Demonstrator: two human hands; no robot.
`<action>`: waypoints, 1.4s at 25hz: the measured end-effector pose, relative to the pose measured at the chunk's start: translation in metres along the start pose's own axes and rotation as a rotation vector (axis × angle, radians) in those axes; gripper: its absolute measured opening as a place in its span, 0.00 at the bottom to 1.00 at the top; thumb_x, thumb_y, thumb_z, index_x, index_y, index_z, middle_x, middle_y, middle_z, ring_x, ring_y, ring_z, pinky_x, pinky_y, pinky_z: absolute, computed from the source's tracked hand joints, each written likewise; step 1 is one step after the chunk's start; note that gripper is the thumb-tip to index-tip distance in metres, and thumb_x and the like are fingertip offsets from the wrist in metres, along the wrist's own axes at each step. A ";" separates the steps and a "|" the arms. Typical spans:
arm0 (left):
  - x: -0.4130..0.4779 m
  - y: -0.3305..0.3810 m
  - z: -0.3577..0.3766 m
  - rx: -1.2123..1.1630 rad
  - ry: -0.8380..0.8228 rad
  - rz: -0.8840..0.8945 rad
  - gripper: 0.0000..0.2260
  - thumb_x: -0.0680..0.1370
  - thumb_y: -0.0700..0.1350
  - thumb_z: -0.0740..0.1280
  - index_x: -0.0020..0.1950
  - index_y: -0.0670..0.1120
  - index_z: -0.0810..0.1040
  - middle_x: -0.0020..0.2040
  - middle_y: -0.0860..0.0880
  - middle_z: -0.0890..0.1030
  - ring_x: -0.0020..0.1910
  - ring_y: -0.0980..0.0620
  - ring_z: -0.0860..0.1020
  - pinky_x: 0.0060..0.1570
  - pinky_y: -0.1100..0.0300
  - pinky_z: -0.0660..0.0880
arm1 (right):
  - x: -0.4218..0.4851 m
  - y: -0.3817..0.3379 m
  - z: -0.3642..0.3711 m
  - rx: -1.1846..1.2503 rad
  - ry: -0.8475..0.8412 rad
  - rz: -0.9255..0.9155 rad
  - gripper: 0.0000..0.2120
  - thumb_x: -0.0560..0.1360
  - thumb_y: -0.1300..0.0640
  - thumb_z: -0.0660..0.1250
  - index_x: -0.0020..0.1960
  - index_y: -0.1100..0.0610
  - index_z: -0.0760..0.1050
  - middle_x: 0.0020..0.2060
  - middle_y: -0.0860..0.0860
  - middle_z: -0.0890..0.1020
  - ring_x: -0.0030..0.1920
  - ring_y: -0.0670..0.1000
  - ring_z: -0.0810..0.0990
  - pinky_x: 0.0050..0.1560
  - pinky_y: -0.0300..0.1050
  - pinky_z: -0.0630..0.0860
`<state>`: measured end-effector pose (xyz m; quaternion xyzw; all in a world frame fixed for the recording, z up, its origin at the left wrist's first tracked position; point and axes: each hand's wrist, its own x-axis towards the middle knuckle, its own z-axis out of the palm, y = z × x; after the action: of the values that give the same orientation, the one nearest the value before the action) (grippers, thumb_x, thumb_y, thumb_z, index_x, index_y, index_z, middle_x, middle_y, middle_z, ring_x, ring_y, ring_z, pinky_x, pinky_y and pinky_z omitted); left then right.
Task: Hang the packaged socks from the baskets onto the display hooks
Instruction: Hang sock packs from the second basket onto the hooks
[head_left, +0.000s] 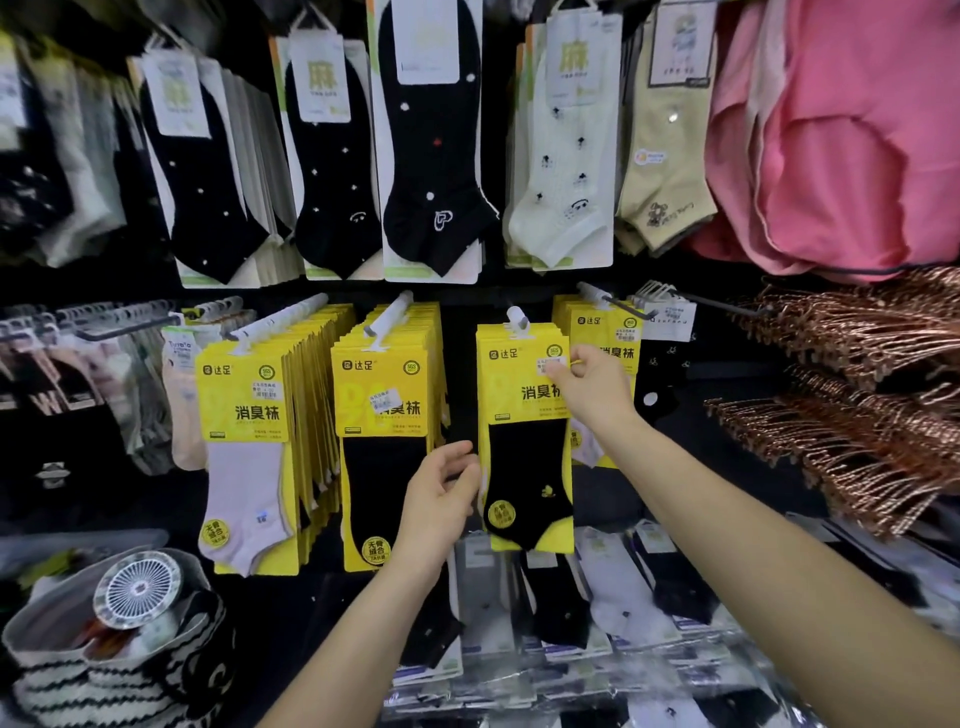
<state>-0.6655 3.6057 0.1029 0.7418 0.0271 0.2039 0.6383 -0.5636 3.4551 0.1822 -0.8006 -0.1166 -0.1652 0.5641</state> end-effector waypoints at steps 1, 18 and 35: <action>-0.002 0.000 -0.002 0.006 0.005 -0.015 0.13 0.79 0.43 0.63 0.63 0.51 0.71 0.54 0.57 0.77 0.50 0.59 0.77 0.45 0.62 0.77 | 0.001 -0.001 0.001 -0.008 0.001 0.000 0.12 0.77 0.54 0.64 0.36 0.51 0.67 0.34 0.44 0.73 0.36 0.46 0.72 0.36 0.41 0.69; -0.155 -0.154 0.016 0.202 -0.074 -0.402 0.06 0.78 0.38 0.63 0.51 0.39 0.78 0.46 0.41 0.80 0.46 0.47 0.78 0.42 0.59 0.73 | -0.199 0.210 -0.012 -0.182 -0.529 0.439 0.08 0.75 0.58 0.68 0.38 0.53 0.72 0.34 0.48 0.75 0.33 0.41 0.76 0.34 0.31 0.71; -0.226 -0.227 0.064 0.392 -0.293 -0.602 0.07 0.78 0.38 0.63 0.53 0.38 0.78 0.53 0.39 0.81 0.48 0.49 0.78 0.42 0.61 0.72 | -0.272 0.290 -0.029 -0.859 -0.859 0.262 0.08 0.73 0.57 0.65 0.47 0.61 0.80 0.45 0.57 0.82 0.47 0.57 0.81 0.39 0.46 0.75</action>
<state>-0.8014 3.5198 -0.1818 0.8298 0.1903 -0.1098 0.5130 -0.7094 3.3304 -0.1672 -0.9587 -0.1570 0.2101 0.1099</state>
